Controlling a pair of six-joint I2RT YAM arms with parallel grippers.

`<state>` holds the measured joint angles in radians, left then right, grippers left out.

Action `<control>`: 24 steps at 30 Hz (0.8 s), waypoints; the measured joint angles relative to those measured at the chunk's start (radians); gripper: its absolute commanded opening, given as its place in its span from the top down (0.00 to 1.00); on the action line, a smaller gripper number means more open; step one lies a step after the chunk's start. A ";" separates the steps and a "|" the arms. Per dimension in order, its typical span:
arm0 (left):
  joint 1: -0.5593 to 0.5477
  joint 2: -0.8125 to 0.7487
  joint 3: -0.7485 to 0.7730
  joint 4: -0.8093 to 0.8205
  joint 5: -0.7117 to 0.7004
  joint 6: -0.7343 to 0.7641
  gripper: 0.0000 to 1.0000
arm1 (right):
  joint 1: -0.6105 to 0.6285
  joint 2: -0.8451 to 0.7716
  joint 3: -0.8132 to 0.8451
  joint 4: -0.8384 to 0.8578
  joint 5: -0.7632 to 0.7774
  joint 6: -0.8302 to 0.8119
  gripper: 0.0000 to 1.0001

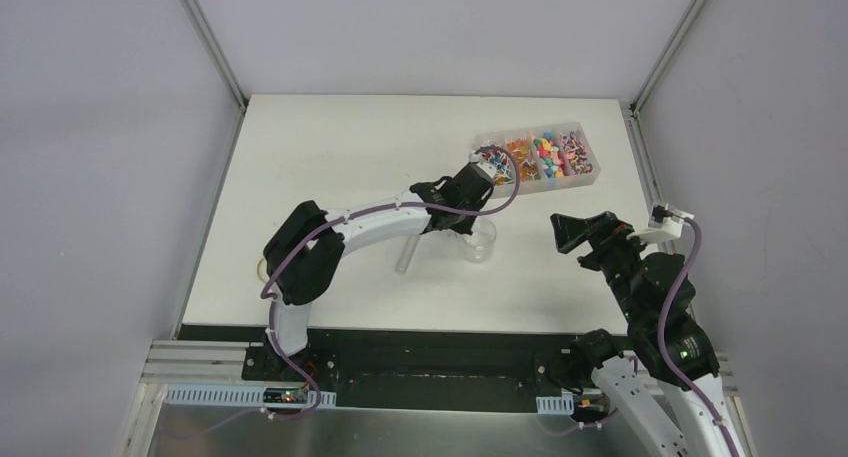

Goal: Pack the candies
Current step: Place the packing bottle at the center of the board.

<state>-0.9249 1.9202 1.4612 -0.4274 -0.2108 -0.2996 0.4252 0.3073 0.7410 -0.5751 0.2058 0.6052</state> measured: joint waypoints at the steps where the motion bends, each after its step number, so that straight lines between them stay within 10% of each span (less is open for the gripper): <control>1: -0.004 0.010 0.006 -0.008 0.000 -0.001 0.94 | 0.000 0.000 0.000 0.000 0.000 0.000 0.00; 24: 0.037 -0.042 0.029 -0.039 0.007 -0.055 0.22 | 0.000 0.000 -0.003 -0.003 -0.003 -0.001 0.00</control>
<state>-0.8883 1.8786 1.4906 -0.4660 -0.2035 -0.3546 0.4255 0.3073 0.7376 -0.5777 0.2024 0.6041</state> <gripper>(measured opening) 0.753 0.996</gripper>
